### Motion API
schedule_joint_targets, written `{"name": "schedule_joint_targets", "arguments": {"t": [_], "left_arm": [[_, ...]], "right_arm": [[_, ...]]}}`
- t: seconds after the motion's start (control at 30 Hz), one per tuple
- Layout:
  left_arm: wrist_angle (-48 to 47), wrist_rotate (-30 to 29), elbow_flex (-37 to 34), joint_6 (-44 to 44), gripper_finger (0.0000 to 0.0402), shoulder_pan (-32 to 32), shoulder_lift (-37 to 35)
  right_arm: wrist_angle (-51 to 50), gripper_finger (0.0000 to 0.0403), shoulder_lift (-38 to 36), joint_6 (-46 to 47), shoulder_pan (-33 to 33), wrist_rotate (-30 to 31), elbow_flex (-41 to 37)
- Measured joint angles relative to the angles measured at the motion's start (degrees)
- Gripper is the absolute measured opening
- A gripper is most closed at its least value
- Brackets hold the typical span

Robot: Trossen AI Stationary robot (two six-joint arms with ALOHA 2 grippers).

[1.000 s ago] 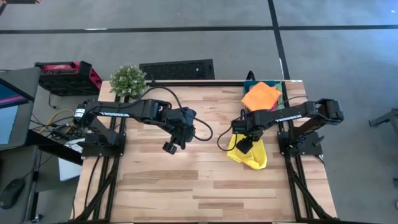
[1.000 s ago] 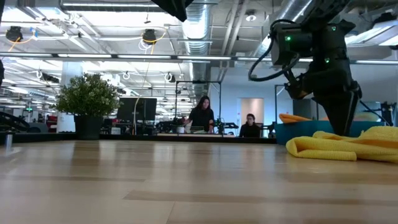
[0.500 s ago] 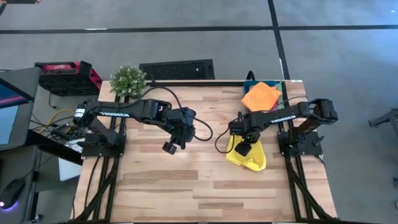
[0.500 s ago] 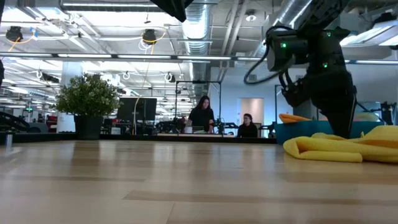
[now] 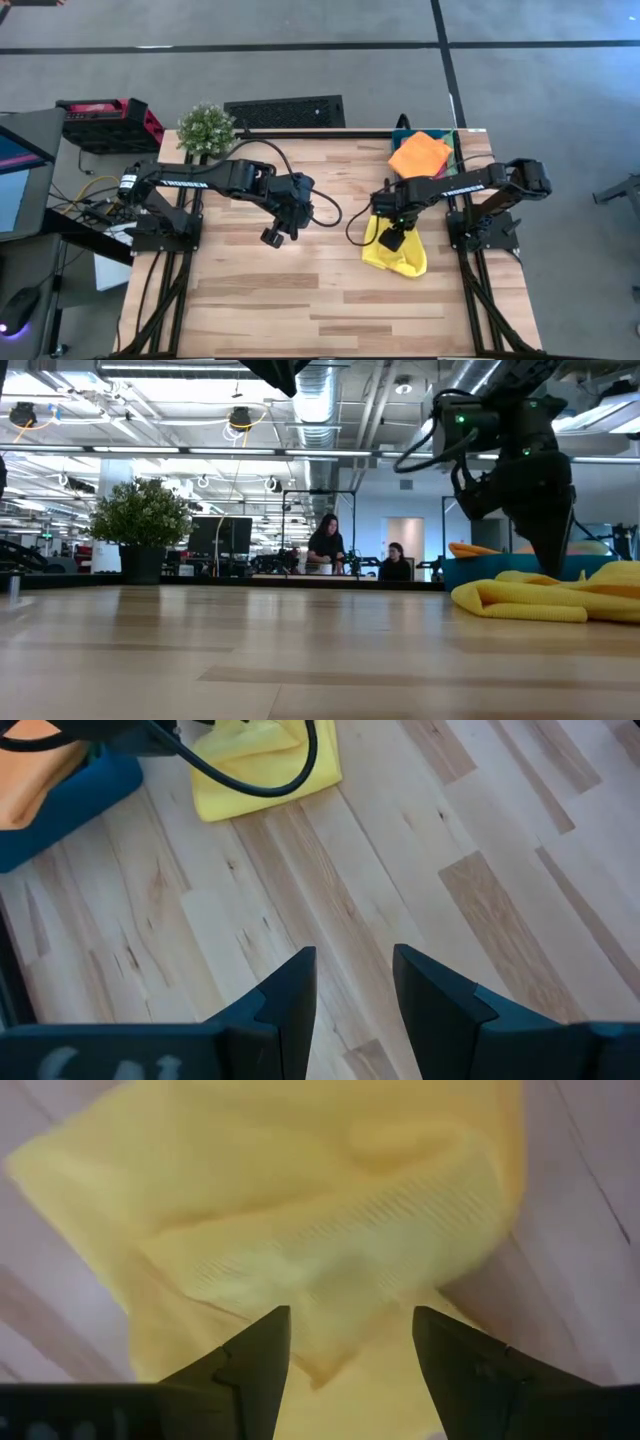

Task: Fold microfiber towels
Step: Fold the yellow microfiber towel on the table

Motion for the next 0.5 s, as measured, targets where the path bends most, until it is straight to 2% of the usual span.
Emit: {"name": "schedule_joint_targets", "arguments": {"t": [0.2, 0.5], "left_arm": [[0.04, -0.04, 0.0, 0.0, 0.0128, 0.0, 0.0], [0.08, -0.17, 0.0, 0.13, 0.0128, 0.0, 0.0]], "right_arm": [[-4.5, 0.0234, -0.01, 6.66, 1.04, -0.1, 0.0], [-1.95, 0.0234, -0.03, 11.13, 5.8, -0.61, 0.0]]}}
